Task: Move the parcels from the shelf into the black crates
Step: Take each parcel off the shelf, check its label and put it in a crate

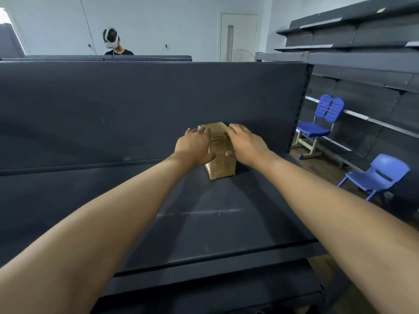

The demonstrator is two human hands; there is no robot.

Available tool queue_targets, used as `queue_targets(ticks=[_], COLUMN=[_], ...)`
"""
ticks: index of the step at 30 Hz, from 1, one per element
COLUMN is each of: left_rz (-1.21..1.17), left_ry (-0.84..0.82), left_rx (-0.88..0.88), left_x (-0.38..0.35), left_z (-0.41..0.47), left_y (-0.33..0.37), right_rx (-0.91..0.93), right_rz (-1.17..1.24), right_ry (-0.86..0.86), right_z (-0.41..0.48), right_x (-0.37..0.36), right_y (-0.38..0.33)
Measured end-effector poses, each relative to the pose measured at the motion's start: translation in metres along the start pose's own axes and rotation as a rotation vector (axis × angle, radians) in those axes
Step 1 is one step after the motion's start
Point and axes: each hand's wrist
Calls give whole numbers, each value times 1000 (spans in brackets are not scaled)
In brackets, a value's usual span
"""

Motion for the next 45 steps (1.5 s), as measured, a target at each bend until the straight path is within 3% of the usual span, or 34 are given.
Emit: queue_targets(ticks=[13,22,28,34,45], left_rz=[-6,-260,-377,-297,-368], left_ry=[11,82,142,175,96], left_rx=[-47,-1,16,-67,-160], left_x=[-29,-40,-31,-11,22], left_z=[46,31,11,-20,-78], left_y=[-5,2,2,-1,-65], right_rx=[9,-73,7,82,326], right_rz=[-12,186,191,166,308], right_ry=[-52,5,16,17,36], right_z=[30,18,2,-26,-94], right_x=[-18,-24,-11,4,44], right_y=[-13,-17,-23,-27,-40])
Point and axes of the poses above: each hand's wrist, its own z-axis towards the middle knuckle, its own x-axis out of the back of the hand, y = z × x, and after that the axes turned 13 degrees about z, right-handed
